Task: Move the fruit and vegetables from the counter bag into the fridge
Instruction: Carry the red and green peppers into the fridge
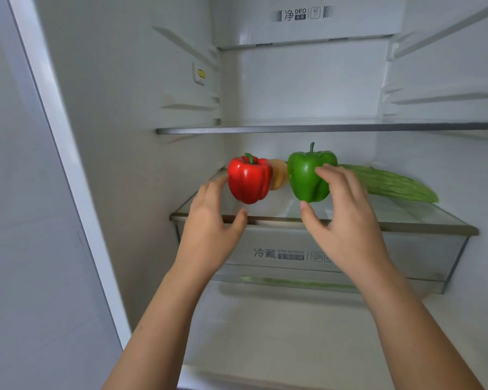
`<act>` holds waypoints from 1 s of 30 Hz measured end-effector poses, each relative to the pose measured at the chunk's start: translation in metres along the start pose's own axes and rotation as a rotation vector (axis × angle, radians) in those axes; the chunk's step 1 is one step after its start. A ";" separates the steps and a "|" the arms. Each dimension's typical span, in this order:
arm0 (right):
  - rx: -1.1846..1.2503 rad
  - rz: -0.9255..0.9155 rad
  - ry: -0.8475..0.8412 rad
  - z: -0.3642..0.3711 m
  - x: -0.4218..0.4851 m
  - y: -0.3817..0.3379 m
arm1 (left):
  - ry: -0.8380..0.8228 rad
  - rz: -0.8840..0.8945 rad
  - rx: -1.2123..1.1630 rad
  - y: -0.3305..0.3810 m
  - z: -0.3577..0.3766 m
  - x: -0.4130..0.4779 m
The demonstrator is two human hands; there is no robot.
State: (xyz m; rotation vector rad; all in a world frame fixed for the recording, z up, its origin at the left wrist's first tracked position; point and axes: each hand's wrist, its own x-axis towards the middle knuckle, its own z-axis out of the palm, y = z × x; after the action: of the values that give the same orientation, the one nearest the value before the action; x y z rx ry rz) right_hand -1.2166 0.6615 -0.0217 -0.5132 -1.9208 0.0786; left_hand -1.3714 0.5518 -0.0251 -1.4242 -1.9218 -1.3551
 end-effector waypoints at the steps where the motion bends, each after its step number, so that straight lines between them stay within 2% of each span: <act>1: -0.013 -0.027 -0.013 0.001 -0.002 -0.005 | -0.005 0.013 0.021 0.002 -0.002 -0.005; 8: -0.099 -0.179 -0.146 0.024 -0.022 -0.031 | 0.000 0.014 0.260 0.004 -0.018 -0.046; 15: 0.050 -0.274 -0.234 0.045 -0.045 -0.060 | 0.040 -0.011 0.456 -0.001 -0.044 -0.094; 19: 0.140 -0.322 -0.282 0.055 -0.063 -0.083 | 0.063 -0.096 0.532 -0.006 -0.067 -0.125; 24: 0.273 -0.409 -0.314 0.061 -0.084 -0.131 | 0.119 -0.222 0.650 -0.008 -0.115 -0.165; 30: 0.423 -0.488 -0.313 0.059 -0.122 -0.223 | 0.197 -0.311 0.829 0.000 -0.200 -0.225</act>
State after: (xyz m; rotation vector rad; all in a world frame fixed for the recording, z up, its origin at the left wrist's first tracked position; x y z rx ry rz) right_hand -1.3018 0.4234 -0.0867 0.2695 -2.2025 0.2529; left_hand -1.3242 0.2649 -0.1045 -0.5887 -2.2248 -0.6094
